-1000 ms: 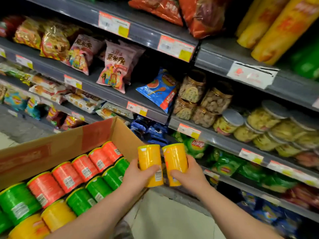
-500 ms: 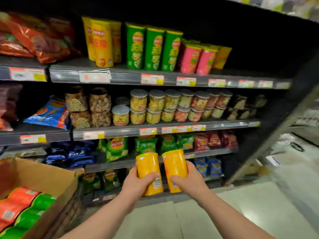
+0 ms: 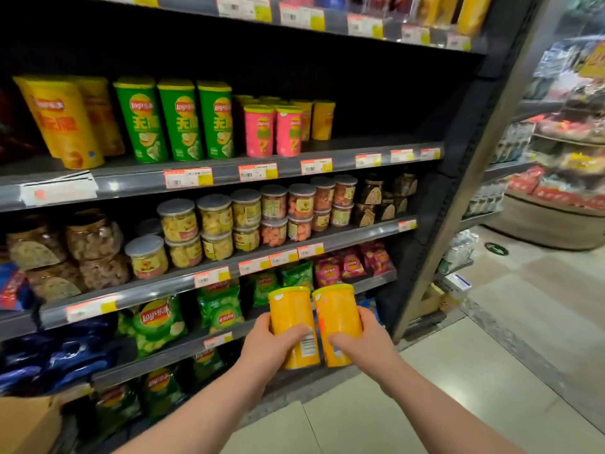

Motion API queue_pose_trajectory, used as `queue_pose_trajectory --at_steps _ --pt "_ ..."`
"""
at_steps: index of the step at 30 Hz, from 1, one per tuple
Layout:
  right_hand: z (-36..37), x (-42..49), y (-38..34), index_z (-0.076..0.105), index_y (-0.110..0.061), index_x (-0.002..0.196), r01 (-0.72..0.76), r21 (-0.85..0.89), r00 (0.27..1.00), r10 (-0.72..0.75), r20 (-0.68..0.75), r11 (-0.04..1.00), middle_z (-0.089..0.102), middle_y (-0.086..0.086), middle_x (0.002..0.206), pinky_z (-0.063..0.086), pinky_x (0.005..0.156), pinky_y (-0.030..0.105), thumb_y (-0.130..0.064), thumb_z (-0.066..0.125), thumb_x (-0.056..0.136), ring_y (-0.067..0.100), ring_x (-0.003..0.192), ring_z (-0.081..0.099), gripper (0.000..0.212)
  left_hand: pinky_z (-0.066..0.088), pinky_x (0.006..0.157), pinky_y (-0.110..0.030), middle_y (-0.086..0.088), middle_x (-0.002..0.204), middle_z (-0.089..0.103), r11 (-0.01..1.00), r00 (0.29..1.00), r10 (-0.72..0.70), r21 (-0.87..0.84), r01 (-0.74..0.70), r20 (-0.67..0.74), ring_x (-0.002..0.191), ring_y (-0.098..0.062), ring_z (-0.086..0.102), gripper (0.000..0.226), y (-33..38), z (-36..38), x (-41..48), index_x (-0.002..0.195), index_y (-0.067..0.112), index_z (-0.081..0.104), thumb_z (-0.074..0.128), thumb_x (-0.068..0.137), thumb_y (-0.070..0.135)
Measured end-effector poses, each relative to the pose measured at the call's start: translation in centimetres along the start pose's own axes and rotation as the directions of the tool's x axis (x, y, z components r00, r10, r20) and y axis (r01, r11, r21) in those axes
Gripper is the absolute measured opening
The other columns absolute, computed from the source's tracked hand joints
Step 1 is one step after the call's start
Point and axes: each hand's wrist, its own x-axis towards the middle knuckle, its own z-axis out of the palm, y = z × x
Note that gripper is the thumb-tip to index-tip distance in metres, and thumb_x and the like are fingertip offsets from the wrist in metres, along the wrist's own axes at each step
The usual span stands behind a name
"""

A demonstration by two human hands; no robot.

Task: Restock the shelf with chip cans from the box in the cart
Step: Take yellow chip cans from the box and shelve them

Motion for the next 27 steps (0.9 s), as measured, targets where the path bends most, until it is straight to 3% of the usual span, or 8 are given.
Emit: queue_pose_trajectory --at_steps 3,12,15,17,20,23,27 --pt "-1.6 1.2 -0.2 0.039 -0.029 0.117 0.004 0.031 1.0 -0.003 -0.016 1.0 0.054 -0.009 0.1 0.046 0.074 0.025 -0.023 0.071 0.08 0.011 0.091 0.057 0.049 0.045 0.059 -0.021 0.003 0.107 0.058 1.0 0.999 0.023 0.015 -0.023 0.03 0.086 -0.01 0.06 0.05 1.4 1.3 1.7 0.117 0.027 0.04 0.072 0.081 0.035" --pt "-9.3 8.2 -1.1 0.037 -0.025 0.133 -0.028 0.07 0.986 0.039 -0.164 0.997 0.053 -0.006 0.109 0.044 0.065 0.019 -0.022 0.07 0.08 0.009 0.092 0.055 0.063 0.05 0.081 -0.033 0.002 0.106 0.06 0.998 0.982 0.07 -0.003 -0.071 0.174 0.093 -0.016 0.062 0.049 7.8 8.1 10.2 0.114 0.025 0.044 0.075 0.077 0.035" --pt "-11.7 11.5 -2.2 0.037 -0.025 0.134 -0.021 0.074 0.977 0.036 -0.21 0.997 0.051 -0.009 0.104 0.042 0.06 0.016 -0.024 0.071 0.08 0.005 0.087 0.052 0.064 0.053 0.088 -0.044 0.0 0.111 0.065 0.997 0.969 0.071 -0.058 -0.058 0.236 0.096 -0.022 0.066 0.081 10.3 9.8 13.7 0.123 0.025 0.048 0.082 0.054 0.052" --pt "-12.8 13.7 -2.9 0.037 -0.025 0.134 -0.012 0.076 0.973 0.029 -0.23 0.997 0.051 -0.013 0.101 0.041 0.06 0.015 -0.025 0.071 0.08 0.001 0.086 0.052 0.064 0.053 0.089 -0.046 0.0 0.112 0.065 0.995 0.963 0.077 -0.081 -0.058 0.258 0.097 -0.023 0.067 0.086 11.8 10.5 15.9 0.123 0.028 0.047 0.081 0.049 0.055" --pt "-13.8 16.5 -4.0 0.034 -0.025 0.136 0.0 0.078 0.971 0.019 -0.237 0.997 0.047 -0.021 0.096 0.041 0.06 0.014 -0.025 0.071 0.081 -0.004 0.083 0.05 0.066 0.052 0.076 -0.032 0.007 0.1 0.06 0.99 0.956 0.121 -0.101 -0.097 0.268 0.088 -0.014 0.062 0.066 13.4 11.4 19.1 0.13 0.021 0.042 0.077 0.076 0.037" --pt "-14.6 19.2 -4.7 0.034 -0.024 0.137 0.015 0.08 0.969 0.005 -0.248 0.997 0.047 -0.02 0.096 0.044 0.063 0.017 -0.025 0.07 0.083 -0.002 0.084 0.051 0.065 0.046 0.059 -0.021 0.01 0.095 0.056 0.982 0.947 0.165 -0.135 -0.132 0.275 0.082 -0.007 0.059 0.06 14.9 11.6 21.3 0.133 0.019 0.04 0.071 0.082 0.031" --pt "-15.3 22.1 -5.6 0.033 -0.024 0.14 0.016 0.106 0.97 0.011 -0.244 0.994 0.054 -0.011 0.104 0.047 0.076 0.027 -0.029 0.07 0.082 0.008 0.093 0.057 0.068 0.049 0.062 -0.021 0.008 0.101 0.061 0.975 0.947 0.192 -0.161 -0.154 0.256 0.086 -0.011 0.064 0.056 16.2 11.0 22.8 0.13 0.022 0.042 0.07 0.083 0.032"
